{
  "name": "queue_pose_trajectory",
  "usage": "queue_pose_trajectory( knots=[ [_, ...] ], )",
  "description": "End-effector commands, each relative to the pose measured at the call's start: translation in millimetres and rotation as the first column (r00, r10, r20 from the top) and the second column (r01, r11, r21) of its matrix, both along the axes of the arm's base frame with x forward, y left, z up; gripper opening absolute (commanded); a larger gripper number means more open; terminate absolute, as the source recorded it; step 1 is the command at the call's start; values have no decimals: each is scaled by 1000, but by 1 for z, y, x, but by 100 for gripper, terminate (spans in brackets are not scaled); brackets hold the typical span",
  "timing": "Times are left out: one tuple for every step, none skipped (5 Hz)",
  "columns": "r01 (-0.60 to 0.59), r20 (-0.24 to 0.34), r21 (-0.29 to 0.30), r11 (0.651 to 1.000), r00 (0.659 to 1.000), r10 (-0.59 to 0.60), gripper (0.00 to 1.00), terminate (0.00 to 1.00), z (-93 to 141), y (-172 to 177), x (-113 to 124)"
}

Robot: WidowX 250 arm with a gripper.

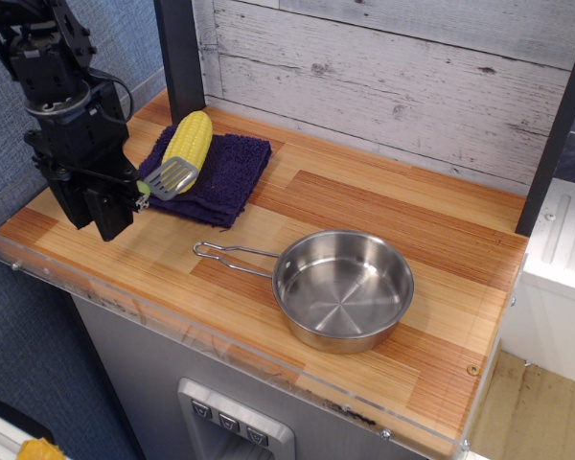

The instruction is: Take the green spatula and put it on the blue towel

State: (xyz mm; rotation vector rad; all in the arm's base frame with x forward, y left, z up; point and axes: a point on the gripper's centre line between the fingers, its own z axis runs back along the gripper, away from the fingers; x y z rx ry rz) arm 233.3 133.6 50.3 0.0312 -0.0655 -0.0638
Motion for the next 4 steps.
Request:
queue_pose_trajectory(
  knots=[
    [12,-27,94,995,1000,-10,0,0,8,5,3],
    [-11,-31,90,996,999,14,0,0,8,13,-2],
    [-48,-32,63,997,998,51,0,0,7,25,-9],
    [-55,-35,52,997,998,57,0,0,7,28,-12]
  ],
)
